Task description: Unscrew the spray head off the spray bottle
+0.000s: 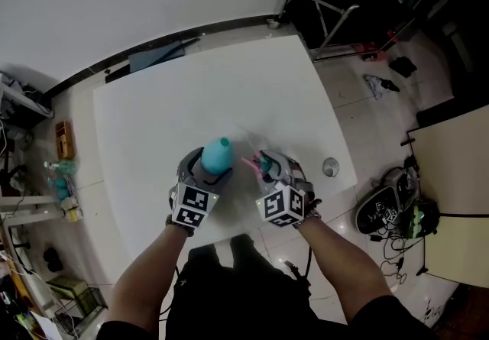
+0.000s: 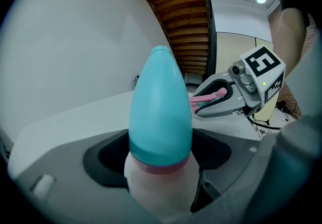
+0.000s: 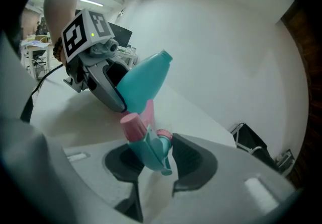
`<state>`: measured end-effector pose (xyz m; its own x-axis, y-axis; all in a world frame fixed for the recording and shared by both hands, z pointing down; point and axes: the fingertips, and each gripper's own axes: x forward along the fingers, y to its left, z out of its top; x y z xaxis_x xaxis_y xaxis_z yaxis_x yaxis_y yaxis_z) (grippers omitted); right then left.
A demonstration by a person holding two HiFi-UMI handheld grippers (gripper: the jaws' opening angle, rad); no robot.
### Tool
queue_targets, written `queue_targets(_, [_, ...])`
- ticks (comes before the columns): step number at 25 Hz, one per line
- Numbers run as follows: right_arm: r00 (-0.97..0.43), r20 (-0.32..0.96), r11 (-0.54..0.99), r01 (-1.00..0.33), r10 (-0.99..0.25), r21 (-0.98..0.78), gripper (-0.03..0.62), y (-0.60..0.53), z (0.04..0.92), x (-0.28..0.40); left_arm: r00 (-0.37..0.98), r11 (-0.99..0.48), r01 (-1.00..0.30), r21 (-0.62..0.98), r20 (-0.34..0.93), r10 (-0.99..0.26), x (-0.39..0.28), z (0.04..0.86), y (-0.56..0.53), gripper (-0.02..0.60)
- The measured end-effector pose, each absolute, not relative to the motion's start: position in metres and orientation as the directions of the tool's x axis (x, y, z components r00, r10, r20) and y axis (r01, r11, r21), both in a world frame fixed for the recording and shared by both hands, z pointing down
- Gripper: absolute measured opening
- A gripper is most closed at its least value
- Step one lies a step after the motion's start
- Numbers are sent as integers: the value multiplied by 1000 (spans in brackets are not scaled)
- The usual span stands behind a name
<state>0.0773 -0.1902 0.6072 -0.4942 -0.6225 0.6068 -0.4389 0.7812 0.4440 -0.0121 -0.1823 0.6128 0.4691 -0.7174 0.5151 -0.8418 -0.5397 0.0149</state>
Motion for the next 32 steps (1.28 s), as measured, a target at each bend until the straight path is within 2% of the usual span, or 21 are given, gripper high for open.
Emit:
queue_targets(5, [-479, 644, 802, -371, -597, 468, 121, -182, 625, 76, 458, -538, -843, 8, 534, -711, -16, 626, -178, 407])
queue_targets(14, [-475, 679, 829, -331, -560, 451, 195, -174, 635, 76, 459, -564, -826, -4, 575, -677, -14, 639, -170, 410])
queue_targets(18, [-487, 683, 839, -323, -545, 439, 232, -168, 637, 73, 465, -578, -816, 2, 597, -654, -12, 644, -166, 477])
queue_targets(20, [-494, 682, 842, -321, -539, 433, 242, -165, 636, 72, 459, -576, -818, -3, 601, -655, -14, 644, -165, 486])
queue_targets(32, [-536, 667, 856, -313, -517, 411, 271, -135, 631, 68, 412, -556, -830, -47, 619, -668, -25, 636, -141, 489])
